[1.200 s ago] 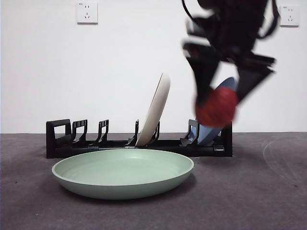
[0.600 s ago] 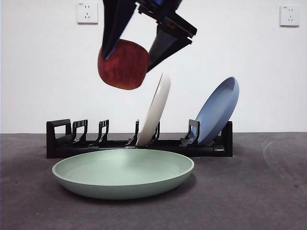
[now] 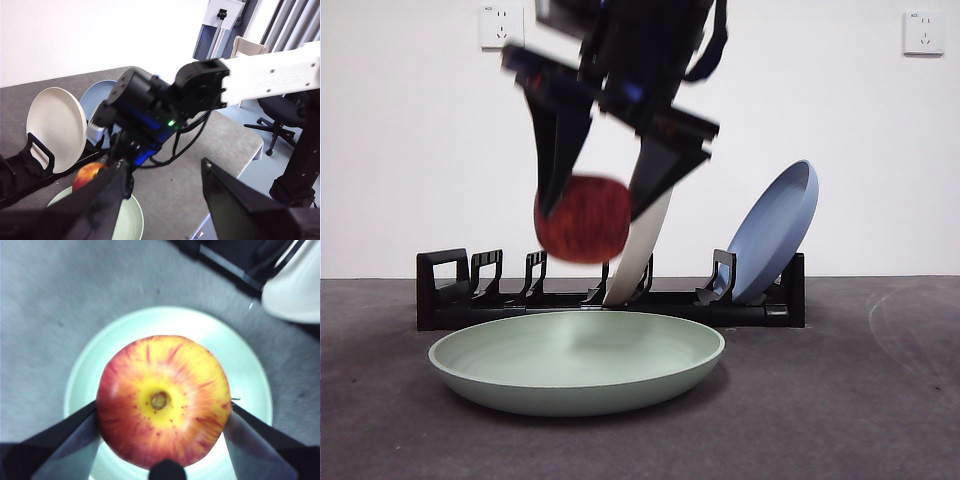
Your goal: Take the green plate from the plate rack,put the plate on the table,take the apple from the table,put the apple in the plate
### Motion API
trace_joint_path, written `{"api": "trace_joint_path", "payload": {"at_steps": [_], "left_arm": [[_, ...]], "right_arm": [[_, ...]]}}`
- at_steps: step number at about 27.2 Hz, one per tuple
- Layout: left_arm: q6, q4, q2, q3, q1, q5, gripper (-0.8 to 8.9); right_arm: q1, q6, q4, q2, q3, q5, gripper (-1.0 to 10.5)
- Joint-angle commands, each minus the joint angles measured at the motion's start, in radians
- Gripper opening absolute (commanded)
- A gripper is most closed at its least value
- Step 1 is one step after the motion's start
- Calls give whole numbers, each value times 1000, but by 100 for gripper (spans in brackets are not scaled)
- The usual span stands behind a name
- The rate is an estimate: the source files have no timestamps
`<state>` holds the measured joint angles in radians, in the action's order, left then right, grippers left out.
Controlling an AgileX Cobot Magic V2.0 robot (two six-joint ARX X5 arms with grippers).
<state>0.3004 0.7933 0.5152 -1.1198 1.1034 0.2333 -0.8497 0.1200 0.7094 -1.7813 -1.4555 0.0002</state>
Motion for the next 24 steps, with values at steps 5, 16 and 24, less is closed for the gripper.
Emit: {"api": "trace_joint_path", "payload": {"at_steps": [5,16,24], "left_arm": [[10,23,0,3,2,3,252],[10,69,0,3,2,3,252],[14,122,9,3,2,3,252]], "right_arm": [[0,6,-3,-129,-1,1,-10],[0,7,31,-180,-1,-1,247],[1,8,44,-180,-1,0,427]]}}
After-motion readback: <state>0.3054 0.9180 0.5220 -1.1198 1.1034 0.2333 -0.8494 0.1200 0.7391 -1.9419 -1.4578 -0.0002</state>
